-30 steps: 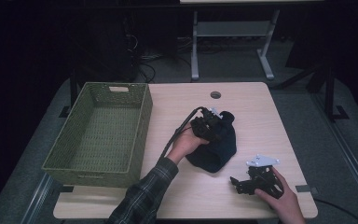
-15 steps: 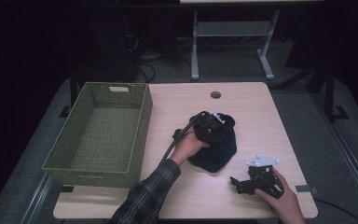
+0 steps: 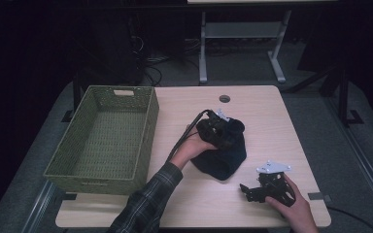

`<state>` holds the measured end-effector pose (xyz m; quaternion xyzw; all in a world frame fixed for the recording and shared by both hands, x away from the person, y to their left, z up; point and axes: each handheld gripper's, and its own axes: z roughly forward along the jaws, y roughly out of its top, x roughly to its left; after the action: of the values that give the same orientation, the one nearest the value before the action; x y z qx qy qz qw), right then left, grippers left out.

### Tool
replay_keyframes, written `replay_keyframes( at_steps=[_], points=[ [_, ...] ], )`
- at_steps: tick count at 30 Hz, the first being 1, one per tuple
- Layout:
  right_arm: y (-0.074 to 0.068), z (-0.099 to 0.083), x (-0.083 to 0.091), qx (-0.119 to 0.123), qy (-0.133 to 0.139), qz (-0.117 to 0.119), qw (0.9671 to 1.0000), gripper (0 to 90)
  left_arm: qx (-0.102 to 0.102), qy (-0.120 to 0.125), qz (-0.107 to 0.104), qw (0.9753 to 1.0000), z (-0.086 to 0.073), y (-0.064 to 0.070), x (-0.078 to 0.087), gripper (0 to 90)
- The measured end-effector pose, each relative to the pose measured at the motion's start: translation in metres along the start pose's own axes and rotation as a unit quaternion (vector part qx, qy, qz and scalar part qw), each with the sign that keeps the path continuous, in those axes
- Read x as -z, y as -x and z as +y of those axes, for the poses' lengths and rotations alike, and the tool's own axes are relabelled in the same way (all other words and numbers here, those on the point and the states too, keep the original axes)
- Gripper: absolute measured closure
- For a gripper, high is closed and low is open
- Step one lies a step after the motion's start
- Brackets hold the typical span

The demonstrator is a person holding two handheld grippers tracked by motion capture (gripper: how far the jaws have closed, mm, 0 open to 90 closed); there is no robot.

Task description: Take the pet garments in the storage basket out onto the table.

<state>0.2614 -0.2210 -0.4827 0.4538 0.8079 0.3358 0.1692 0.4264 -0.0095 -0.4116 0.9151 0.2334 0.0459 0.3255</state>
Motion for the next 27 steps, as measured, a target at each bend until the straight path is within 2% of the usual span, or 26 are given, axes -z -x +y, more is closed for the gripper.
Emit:
replay_keyframes(
  at_steps=[7, 16, 27],
  points=[
    [0.000, 0.000, 0.000, 0.000, 0.000, 0.000, 1.0000, 0.0, 0.005, 0.007, 0.006, 0.9999, -0.003, -0.002, 0.014, 13.5],
    [0.000, 0.000, 0.000, -0.003, -0.001, 0.001, 1.0000, 0.0, 0.011, 0.034, 0.018, 0.9992, -0.015, -0.001, 0.038, 13.5],
    [0.000, 0.000, 0.000, -0.002, -0.001, 0.001, 1.0000, 0.0, 0.030, 0.069, 0.030, 0.9967, -0.042, 0.004, 0.068, 13.5]
  ],
)
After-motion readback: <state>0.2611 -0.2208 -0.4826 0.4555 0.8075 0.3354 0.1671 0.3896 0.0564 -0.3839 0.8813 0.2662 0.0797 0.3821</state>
